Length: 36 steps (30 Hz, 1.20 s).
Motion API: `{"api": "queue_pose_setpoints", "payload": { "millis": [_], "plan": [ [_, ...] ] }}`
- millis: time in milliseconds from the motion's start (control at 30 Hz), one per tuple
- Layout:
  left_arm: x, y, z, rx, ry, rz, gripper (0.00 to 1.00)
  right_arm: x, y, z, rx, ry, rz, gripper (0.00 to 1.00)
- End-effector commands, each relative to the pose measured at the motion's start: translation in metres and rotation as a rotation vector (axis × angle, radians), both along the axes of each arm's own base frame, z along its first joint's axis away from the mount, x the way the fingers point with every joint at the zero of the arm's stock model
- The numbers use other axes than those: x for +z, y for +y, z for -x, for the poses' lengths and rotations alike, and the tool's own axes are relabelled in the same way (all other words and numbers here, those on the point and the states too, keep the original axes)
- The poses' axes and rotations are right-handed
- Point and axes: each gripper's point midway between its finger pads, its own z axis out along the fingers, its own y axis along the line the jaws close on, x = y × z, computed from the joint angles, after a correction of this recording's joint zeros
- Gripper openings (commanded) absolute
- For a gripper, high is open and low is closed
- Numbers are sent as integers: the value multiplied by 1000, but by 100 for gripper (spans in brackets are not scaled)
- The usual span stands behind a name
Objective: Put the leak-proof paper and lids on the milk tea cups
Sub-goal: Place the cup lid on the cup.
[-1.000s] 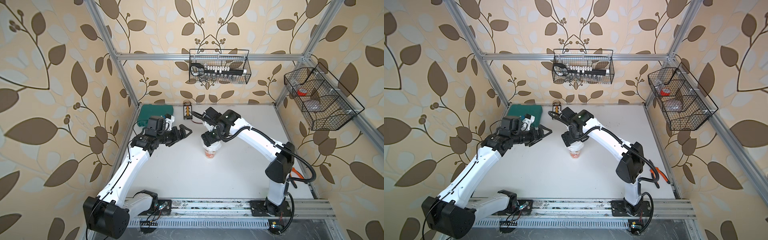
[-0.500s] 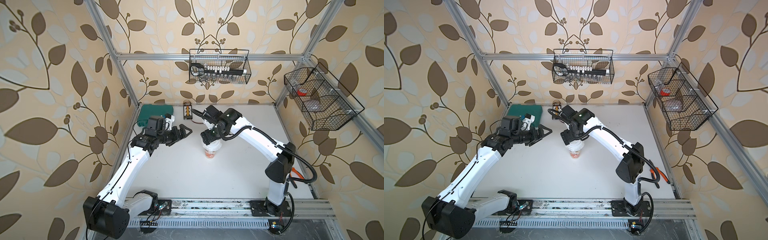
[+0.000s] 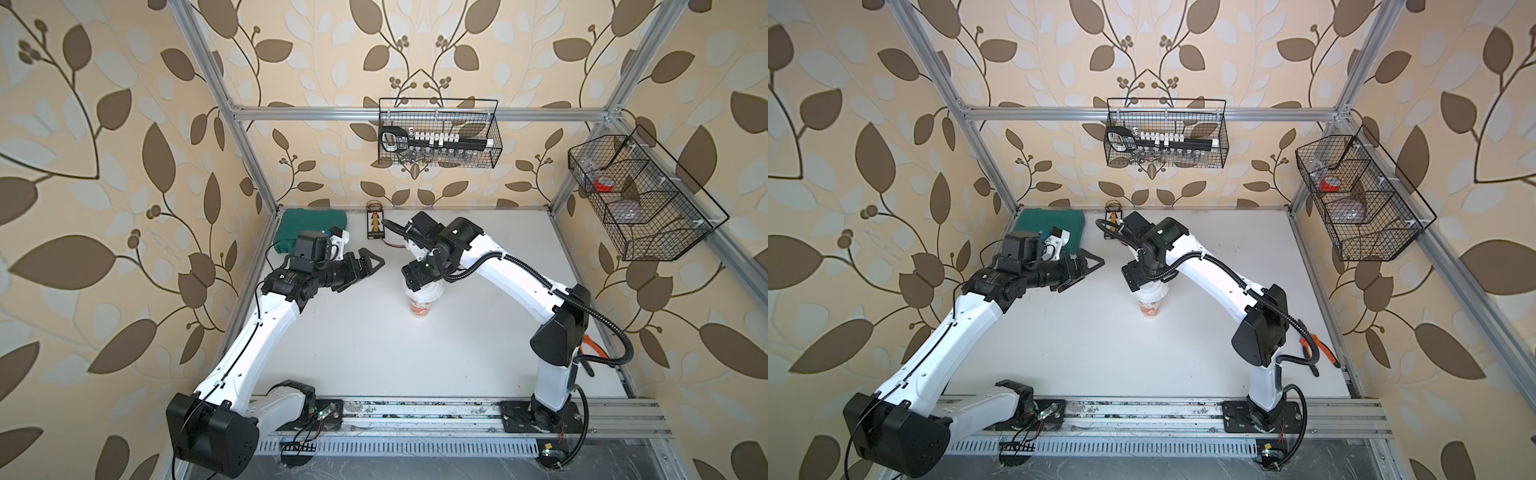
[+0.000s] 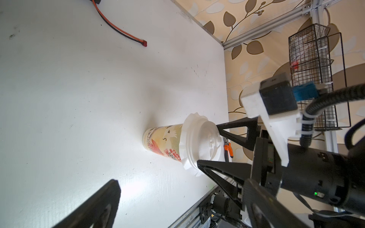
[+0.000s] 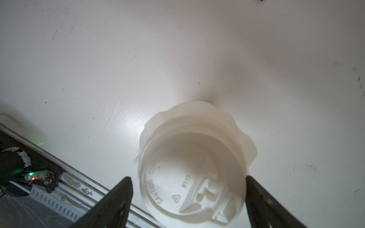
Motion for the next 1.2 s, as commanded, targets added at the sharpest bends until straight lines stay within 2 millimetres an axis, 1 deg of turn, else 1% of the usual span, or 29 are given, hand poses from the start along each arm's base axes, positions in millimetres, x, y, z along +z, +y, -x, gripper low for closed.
{"api": "queue_pose_setpoints", "payload": {
  "millis": [0,133,300,467,567,733,900,1000,1033,1067,1133,1167],
  "plan": [
    [6,0,0,-11,-28,23,99,-4,-4,8,-5,28,8,86],
    [6,0,0,-11,-28,24,99,-6,-7,8,-11,27,18,86],
    [5,-1,0,-12,-22,28,99,1,-7,5,-17,3,8,88],
    [5,-4,-1,-25,-15,45,99,16,-3,3,-14,-26,-23,89],
    [4,-8,-2,-37,1,69,99,24,-3,2,-16,-45,-40,91],
    [0,-16,-3,-50,52,123,99,38,-4,2,-18,-81,-73,94],
    [-4,-27,-3,-68,90,136,99,49,-11,1,-43,-103,-142,94],
    [-7,-41,-1,-93,114,124,99,51,-19,-1,-74,-100,-214,90],
    [-9,-46,0,-104,126,119,99,51,-18,2,-76,-97,-247,87],
    [-10,-51,1,-112,133,114,99,51,-25,-3,-104,-98,-272,84],
    [-14,-61,4,-133,149,102,98,49,-31,-4,-129,-89,-333,79],
    [-15,-65,4,-138,156,94,97,47,-33,-5,-140,-85,-356,74]
  ]
}}
